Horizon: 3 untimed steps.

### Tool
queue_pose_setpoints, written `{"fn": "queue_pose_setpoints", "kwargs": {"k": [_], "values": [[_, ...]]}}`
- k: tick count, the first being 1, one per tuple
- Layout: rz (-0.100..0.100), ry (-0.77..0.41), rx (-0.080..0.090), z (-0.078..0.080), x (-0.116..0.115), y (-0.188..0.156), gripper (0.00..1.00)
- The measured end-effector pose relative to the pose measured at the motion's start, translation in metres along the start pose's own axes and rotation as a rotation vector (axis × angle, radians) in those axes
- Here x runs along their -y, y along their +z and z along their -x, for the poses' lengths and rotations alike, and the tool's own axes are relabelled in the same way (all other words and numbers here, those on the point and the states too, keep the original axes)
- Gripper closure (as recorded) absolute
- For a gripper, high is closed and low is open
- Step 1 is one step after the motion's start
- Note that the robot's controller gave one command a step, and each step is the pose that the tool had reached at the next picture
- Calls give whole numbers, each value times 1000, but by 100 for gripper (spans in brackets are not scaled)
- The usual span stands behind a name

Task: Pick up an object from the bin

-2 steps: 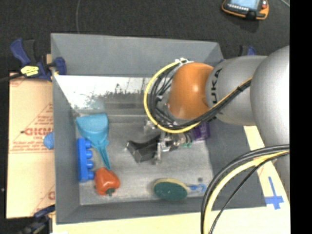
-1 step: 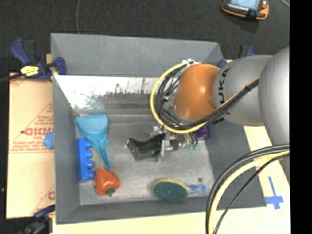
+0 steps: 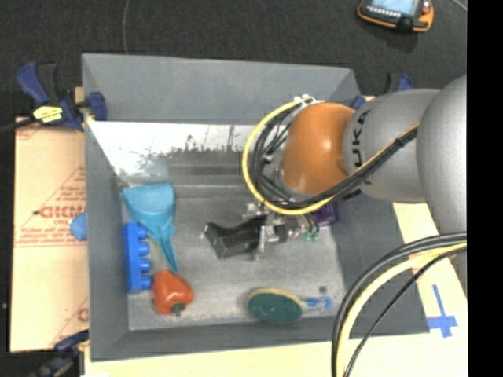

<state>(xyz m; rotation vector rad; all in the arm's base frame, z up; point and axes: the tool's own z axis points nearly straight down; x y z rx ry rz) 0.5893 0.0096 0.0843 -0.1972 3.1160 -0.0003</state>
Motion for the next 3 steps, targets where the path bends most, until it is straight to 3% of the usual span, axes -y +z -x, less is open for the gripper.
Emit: {"fn": "queue_pose_setpoints", "kwargs": {"k": [2,3], "values": [[1,-23,-16,-12,-5,-34,100],[4,-323,-18,-66,2,-7,100]]}}
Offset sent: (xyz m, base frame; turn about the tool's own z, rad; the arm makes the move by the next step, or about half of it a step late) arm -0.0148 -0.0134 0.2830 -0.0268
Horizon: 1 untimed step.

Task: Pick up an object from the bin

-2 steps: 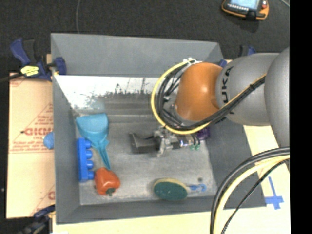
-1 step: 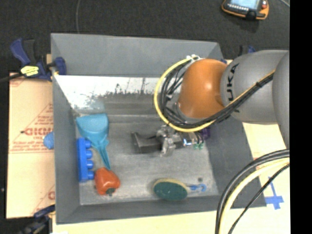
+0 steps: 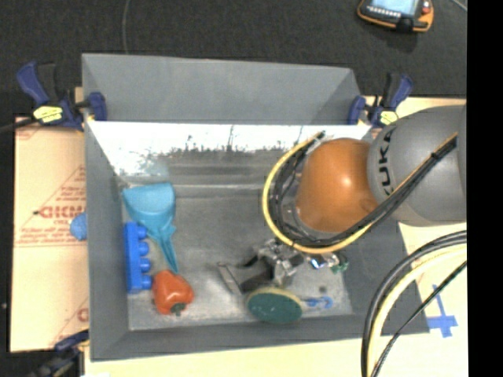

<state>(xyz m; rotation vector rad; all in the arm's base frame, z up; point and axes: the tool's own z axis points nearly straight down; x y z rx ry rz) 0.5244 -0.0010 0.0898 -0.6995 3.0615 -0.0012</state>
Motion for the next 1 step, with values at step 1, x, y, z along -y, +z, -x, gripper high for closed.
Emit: {"fn": "queue_pose_setpoints", "kwargs": {"k": [1], "values": [[-3,204,9,35,6,-87,100]]}}
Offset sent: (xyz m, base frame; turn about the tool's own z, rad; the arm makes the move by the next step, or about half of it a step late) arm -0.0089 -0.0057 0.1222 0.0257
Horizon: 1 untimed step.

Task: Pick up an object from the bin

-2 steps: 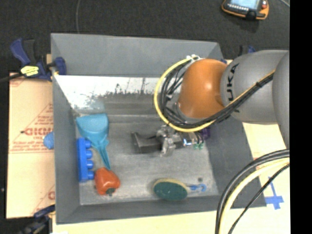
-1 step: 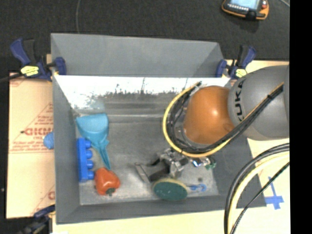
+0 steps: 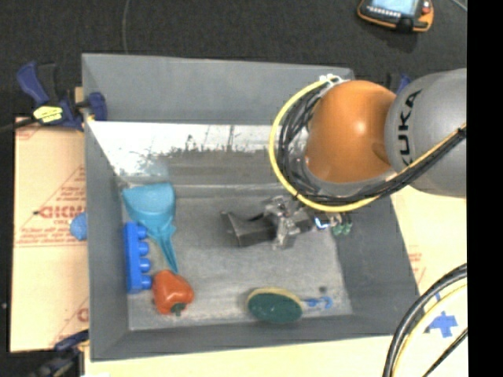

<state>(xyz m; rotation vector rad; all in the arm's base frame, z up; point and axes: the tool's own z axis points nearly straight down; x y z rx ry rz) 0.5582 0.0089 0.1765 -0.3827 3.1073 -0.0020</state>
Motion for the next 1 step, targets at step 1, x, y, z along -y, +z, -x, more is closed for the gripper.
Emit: {"fn": "queue_pose_setpoints", "kwargs": {"k": [1], "values": [[4,-176,-14,-46,6,-35,100]]}}
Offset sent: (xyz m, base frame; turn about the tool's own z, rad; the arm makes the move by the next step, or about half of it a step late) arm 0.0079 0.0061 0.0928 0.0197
